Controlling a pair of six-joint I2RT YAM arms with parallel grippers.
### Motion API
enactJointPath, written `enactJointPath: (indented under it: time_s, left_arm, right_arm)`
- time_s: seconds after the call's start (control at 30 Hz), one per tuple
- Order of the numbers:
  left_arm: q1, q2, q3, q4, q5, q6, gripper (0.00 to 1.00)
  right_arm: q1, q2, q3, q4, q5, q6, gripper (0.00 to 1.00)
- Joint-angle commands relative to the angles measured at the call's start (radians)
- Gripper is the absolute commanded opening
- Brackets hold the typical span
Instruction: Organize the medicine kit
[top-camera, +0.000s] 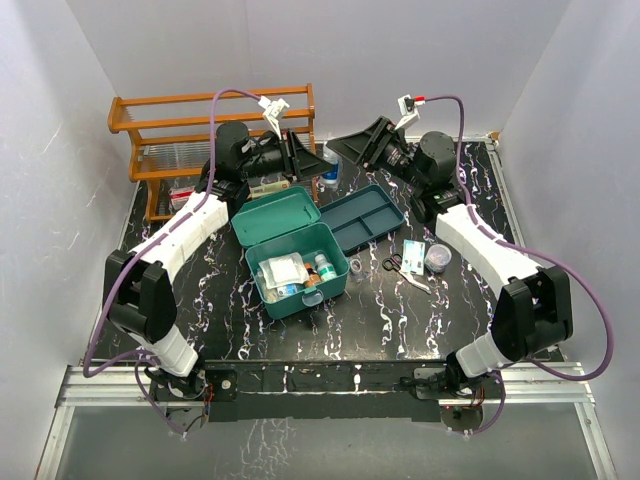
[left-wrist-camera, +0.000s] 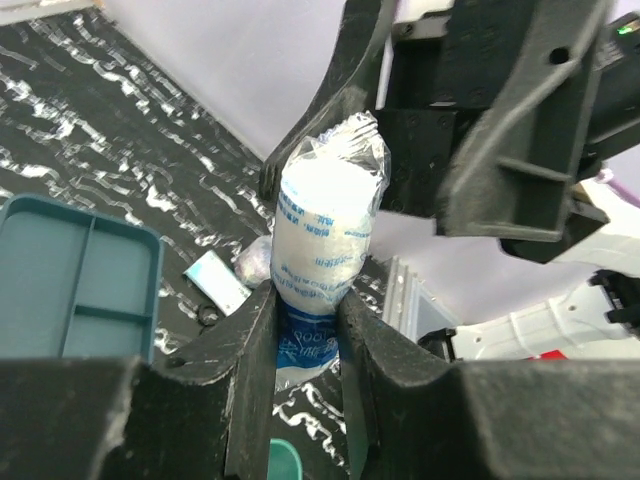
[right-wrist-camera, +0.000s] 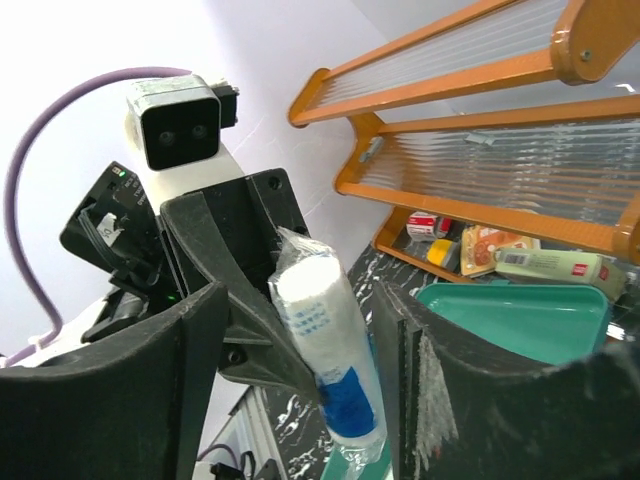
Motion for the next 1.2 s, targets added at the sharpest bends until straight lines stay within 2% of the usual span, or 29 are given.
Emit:
enactJointPath:
  time_s: [0.0, 0.07, 0.2, 0.3, 0.67, 0.8, 1.17]
  left_arm:
    - [-0.005, -0.064, 0.050, -0.208, -0.055, 0.231, 0.14]
    - [-0.004, -0.084, 0.046, -0.314, -0.093, 0.335, 0.14]
    - [-0.028, -0.147, -0.011, -0.451, -0.172, 0.534, 0.15]
    - [-0.077, -0.176, -0.046, -0.549, -0.235, 0.678, 0.17]
    - [-0.135, -0.183, -0.180, -0.651, -0.316, 0.868, 0.17]
    - [-0.138, -0.135, -0.200, -0.628, -0.330, 0.913, 0.15]
    - [-0.142, -0.100, -0.374, -0.372, -0.385, 0.917, 0.14]
  right_arm:
    - [0.004, -0.056, 0.005, -0.030, 0.097, -0.078, 0.61]
    - [-0.002, -0.077, -0.004, -0.082, 0.165, -0.120, 0.66]
    - [-0.024, -0.111, -0.025, -0.236, 0.339, -0.150, 0.66]
    - [-0.046, -0.126, -0.061, -0.326, 0.411, -0.163, 0.66]
    - [-0.063, -0.090, -0.088, -0.514, 0.473, -0.254, 0.65]
    - [-0.067, -0.054, -0.083, -0.542, 0.477, -0.268, 0.65]
    - [-0.071, 0.045, -0.035, -0.614, 0.469, -0.285, 0.63]
